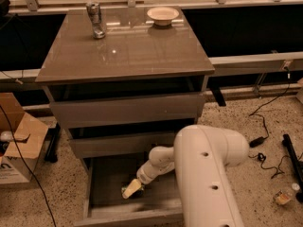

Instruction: Pick green can from bottom drawer and place on counter

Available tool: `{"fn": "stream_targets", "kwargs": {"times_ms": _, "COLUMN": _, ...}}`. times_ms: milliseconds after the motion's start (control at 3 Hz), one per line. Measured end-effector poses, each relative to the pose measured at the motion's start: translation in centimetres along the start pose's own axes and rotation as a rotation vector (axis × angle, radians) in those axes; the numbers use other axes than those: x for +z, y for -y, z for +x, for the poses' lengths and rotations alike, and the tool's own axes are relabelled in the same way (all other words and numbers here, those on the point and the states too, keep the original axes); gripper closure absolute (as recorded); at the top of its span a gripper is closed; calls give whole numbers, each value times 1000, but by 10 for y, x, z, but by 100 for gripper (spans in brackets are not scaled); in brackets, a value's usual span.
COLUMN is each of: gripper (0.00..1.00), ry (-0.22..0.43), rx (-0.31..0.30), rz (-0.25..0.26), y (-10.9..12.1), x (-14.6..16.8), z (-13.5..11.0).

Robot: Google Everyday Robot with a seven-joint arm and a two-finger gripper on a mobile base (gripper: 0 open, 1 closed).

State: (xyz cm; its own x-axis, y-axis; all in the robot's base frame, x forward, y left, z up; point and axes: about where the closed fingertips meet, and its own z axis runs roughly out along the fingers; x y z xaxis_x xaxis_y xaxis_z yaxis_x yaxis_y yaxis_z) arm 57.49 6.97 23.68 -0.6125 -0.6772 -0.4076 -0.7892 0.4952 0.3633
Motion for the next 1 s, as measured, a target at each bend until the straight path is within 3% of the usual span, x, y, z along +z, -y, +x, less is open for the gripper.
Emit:
{"fn": "stream_targets", "kwargs": {"times_ms": 333, "gripper": 0, "ry": -37, "rx": 12, "rz": 1, "y": 10, "x": 40, "z": 8}}
{"fn": "stream_targets", "kwargs": {"times_ms": 1000, "gripper": 0, "ry": -69, "rx": 68, "rz": -45, "y": 34, "x": 103, "z": 28}}
